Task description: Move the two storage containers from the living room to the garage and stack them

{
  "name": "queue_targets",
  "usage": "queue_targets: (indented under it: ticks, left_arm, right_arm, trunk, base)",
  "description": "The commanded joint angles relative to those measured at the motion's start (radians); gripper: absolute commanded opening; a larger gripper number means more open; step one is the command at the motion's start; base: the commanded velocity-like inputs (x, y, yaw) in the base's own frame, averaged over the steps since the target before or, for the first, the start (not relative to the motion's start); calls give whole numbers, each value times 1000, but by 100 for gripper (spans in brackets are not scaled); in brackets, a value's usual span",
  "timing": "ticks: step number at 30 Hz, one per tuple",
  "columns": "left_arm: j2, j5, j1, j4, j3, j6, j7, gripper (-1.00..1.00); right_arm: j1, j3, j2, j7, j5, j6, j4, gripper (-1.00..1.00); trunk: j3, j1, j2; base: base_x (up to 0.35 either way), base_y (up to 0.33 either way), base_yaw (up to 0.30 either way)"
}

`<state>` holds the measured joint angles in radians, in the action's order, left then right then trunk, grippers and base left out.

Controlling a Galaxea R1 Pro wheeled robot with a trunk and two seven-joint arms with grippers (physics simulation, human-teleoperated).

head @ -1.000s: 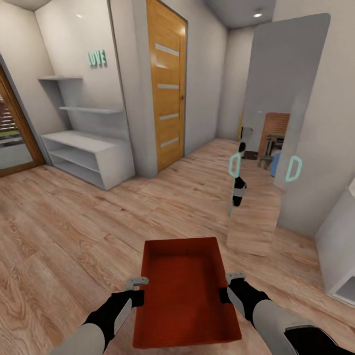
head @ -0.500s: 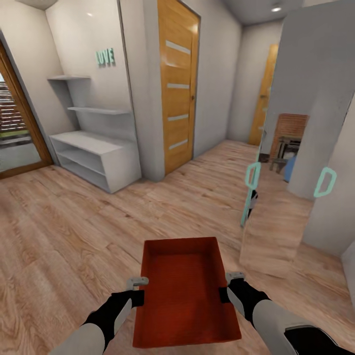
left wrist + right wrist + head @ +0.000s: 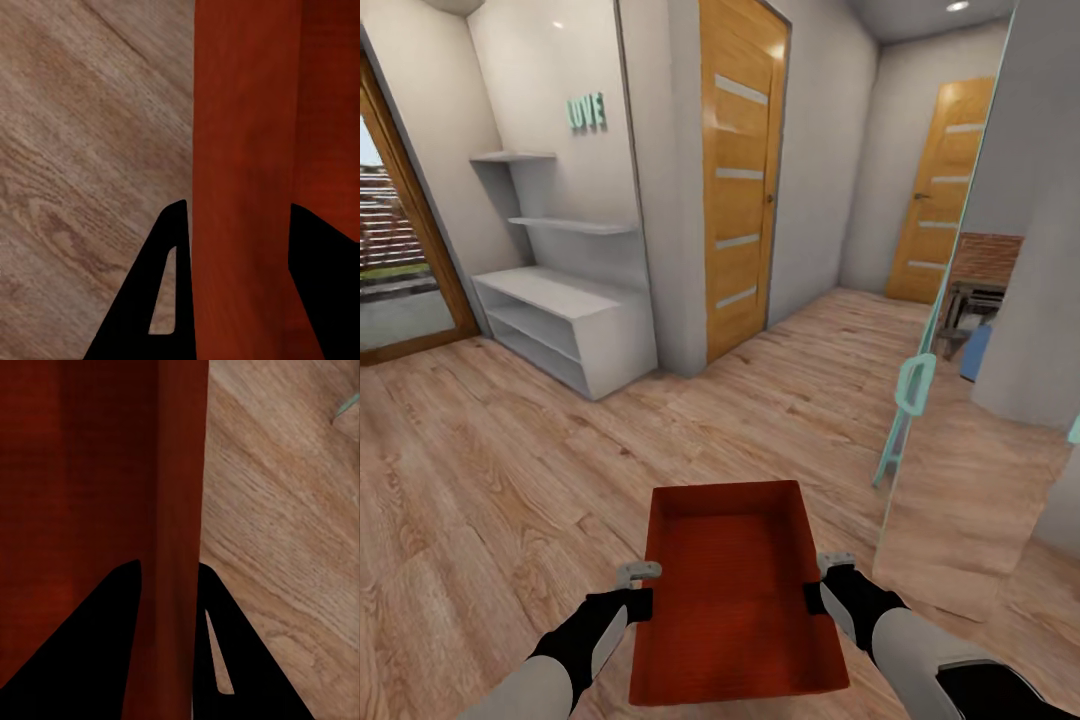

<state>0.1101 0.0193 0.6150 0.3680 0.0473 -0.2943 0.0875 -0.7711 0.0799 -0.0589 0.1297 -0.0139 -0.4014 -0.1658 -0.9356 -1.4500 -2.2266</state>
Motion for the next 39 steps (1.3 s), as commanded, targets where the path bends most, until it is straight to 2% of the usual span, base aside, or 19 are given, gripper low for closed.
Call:
queue_targets:
  ticks: [1, 7, 20, 39]
  left_arm:
    - [0, -9, 0, 2, 6, -6, 5, -100]
    - [0, -9, 0, 2, 6, -6, 5, -100]
    - [0, -9, 0, 2, 6, -6, 5, -100]
    - [0, -9, 0, 2, 6, -6, 5, -100]
  right_arm:
    - [-1, -2, 1, 2, -9, -8, -3, -100]
    - [0, -2, 1, 2, -9, -8, -3, -100]
    - [-1, -2, 1, 2, -9, -9, -3, -100]
    - [0, -2, -1, 2, -9, -8, -3, -100]
  trunk:
    - [-1, 0, 0]
    - [-1, 0, 0]
    - [-1, 0, 0]
    - [-1, 0, 0]
  base:
    - [348, 0, 96]
    - [348, 0, 111]
    - [348, 0, 275]
    - [348, 0, 22]
